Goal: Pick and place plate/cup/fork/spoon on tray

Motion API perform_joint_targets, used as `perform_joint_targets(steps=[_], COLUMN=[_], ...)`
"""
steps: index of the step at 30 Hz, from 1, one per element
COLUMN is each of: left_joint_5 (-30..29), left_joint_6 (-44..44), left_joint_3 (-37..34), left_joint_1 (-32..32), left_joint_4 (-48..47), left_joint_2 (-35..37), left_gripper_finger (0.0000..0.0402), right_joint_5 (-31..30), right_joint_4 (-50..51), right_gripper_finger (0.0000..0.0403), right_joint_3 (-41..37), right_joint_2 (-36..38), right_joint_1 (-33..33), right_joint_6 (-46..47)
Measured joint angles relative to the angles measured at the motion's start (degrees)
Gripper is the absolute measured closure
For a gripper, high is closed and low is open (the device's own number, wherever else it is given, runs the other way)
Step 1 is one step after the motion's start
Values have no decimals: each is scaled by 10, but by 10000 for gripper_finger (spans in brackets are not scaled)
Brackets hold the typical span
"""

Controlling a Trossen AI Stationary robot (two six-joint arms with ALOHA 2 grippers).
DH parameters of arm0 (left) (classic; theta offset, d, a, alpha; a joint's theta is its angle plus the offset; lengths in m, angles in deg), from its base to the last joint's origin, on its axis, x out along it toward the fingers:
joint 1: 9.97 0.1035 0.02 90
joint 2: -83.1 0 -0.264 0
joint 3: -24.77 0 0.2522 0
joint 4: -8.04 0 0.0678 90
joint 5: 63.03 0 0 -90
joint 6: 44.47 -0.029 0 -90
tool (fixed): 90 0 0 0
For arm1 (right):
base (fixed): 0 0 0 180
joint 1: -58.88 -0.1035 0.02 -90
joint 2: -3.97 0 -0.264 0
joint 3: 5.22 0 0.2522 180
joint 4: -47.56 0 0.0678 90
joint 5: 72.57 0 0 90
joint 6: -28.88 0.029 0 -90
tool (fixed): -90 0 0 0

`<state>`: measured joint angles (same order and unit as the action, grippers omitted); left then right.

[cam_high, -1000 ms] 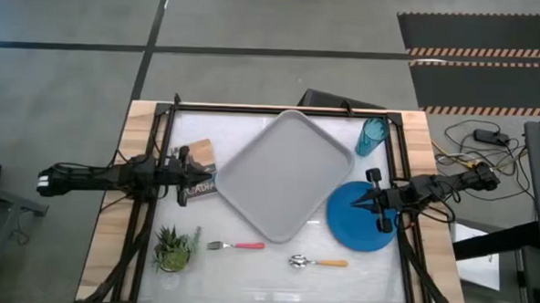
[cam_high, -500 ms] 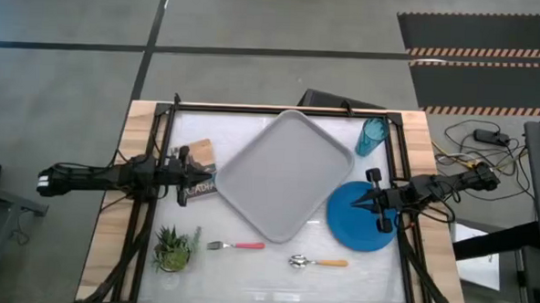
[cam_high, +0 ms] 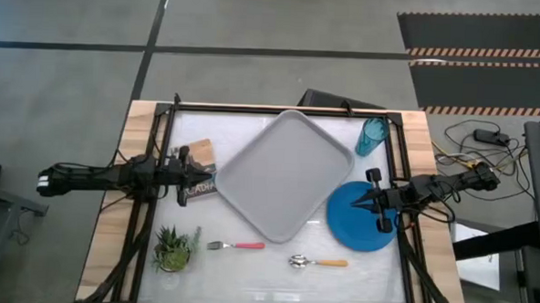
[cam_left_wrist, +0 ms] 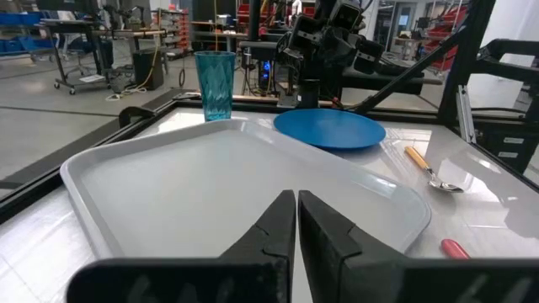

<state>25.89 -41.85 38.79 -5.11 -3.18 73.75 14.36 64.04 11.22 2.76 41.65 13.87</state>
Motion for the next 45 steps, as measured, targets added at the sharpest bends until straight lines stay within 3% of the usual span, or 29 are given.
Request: perform_joint_targets(steps=[22,26,33,36,45], left_joint_5=[0,0,0,0,0], left_joint_6=[0,1,1,1,1], left_joint_3=[0,0,0,0,4], left_joint_1=[0,0,0,0,0], left_joint_4=[9,61,176,213,244], left_joint_2=[0,0,0,0,0], left_gripper_finger=[402,402,402,402,402], right_joint_5=[1,-3,-114,-121,-120], right_joint_4=[-1,-23,-93,-131,-213], right_gripper_finger=[394,394,394,394,394], right_joint_3=[0,0,0,0,0], right_joint_2=[0,0,-1,-2,-55], right_joint_1=[0,0,0,0,0], right_joint_6=[6,170,340,382,386])
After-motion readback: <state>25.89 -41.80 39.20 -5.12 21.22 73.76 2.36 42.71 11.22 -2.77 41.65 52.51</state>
